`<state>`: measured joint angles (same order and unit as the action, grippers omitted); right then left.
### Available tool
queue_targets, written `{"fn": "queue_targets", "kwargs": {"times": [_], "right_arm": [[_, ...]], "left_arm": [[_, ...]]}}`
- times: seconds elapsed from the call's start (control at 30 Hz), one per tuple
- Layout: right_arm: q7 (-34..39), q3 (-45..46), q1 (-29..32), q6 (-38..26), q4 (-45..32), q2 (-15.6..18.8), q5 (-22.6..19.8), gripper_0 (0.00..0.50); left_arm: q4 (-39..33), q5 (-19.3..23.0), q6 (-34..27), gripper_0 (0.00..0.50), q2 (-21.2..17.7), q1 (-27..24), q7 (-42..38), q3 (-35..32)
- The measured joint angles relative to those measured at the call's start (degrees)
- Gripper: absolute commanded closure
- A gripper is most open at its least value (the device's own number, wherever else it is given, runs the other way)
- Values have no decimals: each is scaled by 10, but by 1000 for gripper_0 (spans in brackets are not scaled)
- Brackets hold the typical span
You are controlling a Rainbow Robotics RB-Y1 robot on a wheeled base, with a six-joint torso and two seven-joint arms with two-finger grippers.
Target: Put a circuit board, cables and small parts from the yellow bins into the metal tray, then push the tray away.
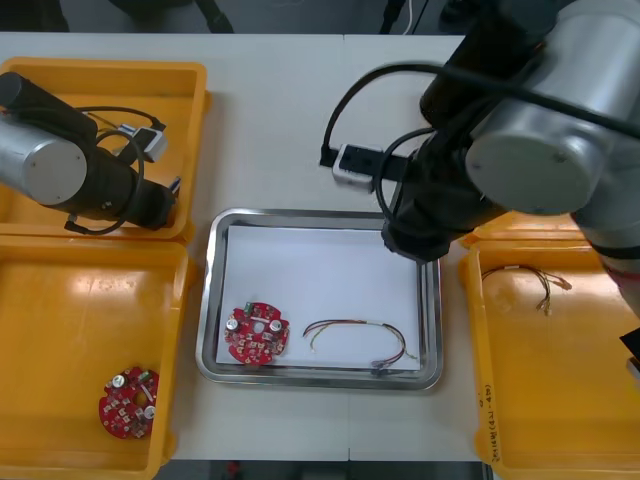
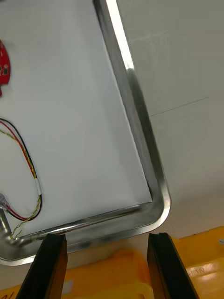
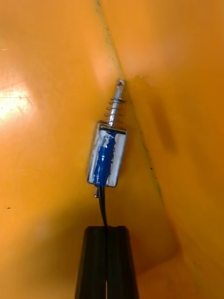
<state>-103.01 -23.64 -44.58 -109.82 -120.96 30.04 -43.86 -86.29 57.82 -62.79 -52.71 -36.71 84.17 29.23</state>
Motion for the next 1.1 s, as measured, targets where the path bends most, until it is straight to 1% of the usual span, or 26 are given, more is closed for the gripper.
{"fn": "queue_targets", "kwargs": {"times": [0.1, 0.17, 0.33, 0.4, 0.5, 0.6, 0.67, 0.83, 0.93, 1.1], "right_arm": [[63, 37, -8, 0, -1, 15, -28, 0], [86, 56, -11, 0, -1, 33, -40, 0], [91, 100, -13, 0, 0, 94, -62, 0], [103, 124, -13, 0, 10, 113, -70, 0], [121, 166, -13, 0, 48, 130, -80, 0], [122, 203, -15, 0, 93, 137, -80, 0], [122, 220, -18, 0, 122, 141, -75, 0], [122, 250, -37, 0, 200, 144, -45, 0], [122, 262, -53, 0, 249, 144, -18, 0], [122, 273, -62, 0, 297, 144, 17, 0]], "left_arm": [[0, 0, 0, 500, 0, 0, 0, 0], [0, 0, 0, 500, 0, 0, 0, 0], [0, 0, -1, 500, 0, 0, 0, -1], [1, 0, -8, 500, -1, 0, 0, -3], [1, 0, -31, 500, -1, 0, 0, -15], [3, 0, -39, 500, -2, 0, 0, -28], [11, 0, -39, 500, -3, 0, 0, -34], [51, 3, -39, 500, -6, 0, 14, -47], [77, 4, -39, 500, -6, 0, 54, -55], [99, 4, -39, 500, -7, 0, 133, -68]]}}
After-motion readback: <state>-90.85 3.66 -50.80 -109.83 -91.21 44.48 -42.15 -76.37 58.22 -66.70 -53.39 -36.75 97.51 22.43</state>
